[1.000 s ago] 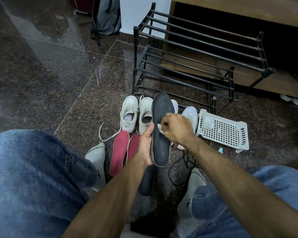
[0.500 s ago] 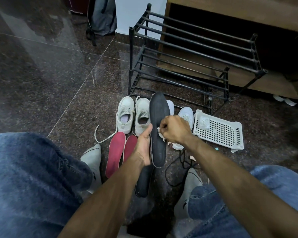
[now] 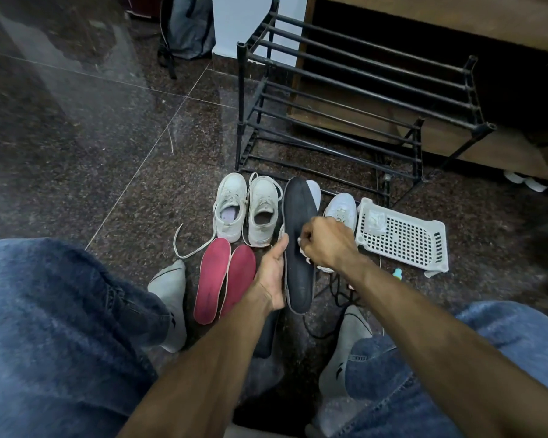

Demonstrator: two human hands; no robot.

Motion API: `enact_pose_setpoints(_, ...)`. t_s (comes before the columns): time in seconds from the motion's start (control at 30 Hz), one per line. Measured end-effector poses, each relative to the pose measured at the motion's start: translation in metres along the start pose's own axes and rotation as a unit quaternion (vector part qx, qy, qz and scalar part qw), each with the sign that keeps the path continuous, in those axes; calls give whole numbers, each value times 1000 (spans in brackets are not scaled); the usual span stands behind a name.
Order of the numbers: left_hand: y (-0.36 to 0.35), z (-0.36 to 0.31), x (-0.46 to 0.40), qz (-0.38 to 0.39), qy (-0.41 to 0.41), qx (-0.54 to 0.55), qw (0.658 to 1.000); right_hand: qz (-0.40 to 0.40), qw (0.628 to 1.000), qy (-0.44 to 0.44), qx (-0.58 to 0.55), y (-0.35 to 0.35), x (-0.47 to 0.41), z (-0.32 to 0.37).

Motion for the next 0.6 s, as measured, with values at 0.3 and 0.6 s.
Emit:
enact_pose_setpoints(0.3,19,-16,-2,-18,2,88,996,100,979,158,-79,-12,50,21)
enact_pose_setpoints(0.6,20,-25,0,-18,-13,115,993,88,978,166,-85,-14,48,28)
Point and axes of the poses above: each hand's wrist, its own x-axis away from the middle knuckle, its own y-axis out of the back of the hand, z = x × y, the point moved 4 cm from there along -x, towards the middle knuckle, and after that the axes turned 14 degrees about -z, right-handed, at the moved point
